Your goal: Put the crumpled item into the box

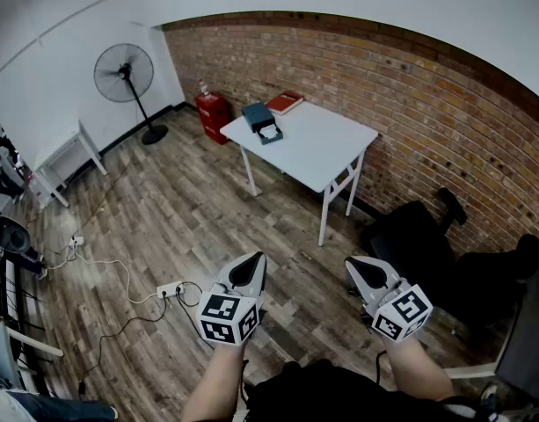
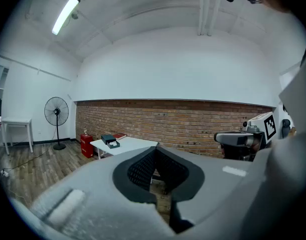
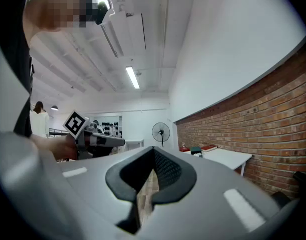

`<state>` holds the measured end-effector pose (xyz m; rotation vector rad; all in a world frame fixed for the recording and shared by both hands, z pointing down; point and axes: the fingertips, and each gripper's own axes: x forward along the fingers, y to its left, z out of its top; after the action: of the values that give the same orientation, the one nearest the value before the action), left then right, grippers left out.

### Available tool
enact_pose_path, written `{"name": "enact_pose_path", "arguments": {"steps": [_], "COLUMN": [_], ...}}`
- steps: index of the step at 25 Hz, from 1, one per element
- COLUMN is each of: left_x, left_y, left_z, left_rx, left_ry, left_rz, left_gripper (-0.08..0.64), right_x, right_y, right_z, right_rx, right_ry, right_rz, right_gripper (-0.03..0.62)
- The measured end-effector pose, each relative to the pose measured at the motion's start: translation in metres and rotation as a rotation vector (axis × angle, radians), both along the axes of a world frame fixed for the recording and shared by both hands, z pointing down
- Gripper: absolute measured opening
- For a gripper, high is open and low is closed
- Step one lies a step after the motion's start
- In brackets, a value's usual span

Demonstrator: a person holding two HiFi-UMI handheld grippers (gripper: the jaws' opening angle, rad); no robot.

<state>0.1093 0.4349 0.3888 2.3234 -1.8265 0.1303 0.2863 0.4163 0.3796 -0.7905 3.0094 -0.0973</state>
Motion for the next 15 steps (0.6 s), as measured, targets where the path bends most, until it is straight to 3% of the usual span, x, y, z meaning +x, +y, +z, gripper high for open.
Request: {"name": "enact_pose_path", "arguments": {"steps": [8, 15], "left_x": [0.002, 0.005], "left_y": [-0.001, 0.007], "left_z": [0.007, 0.018], "left_rx": [-0.037, -0.065], "left_ry": [0.014, 0.022], "left_rz": [-0.012, -0.082], "left_gripper": [0.006, 0.006], "right_x": [0.009, 0.017], "right_y": [-0.009, -0.012], "right_z": [0.007, 0.020], "right_rx": [-0.042, -0.097], "right_ry": [-0.018, -0.051], "right_rz": [-0.004, -0.046], "right_gripper": [-0.002, 0.000]}}
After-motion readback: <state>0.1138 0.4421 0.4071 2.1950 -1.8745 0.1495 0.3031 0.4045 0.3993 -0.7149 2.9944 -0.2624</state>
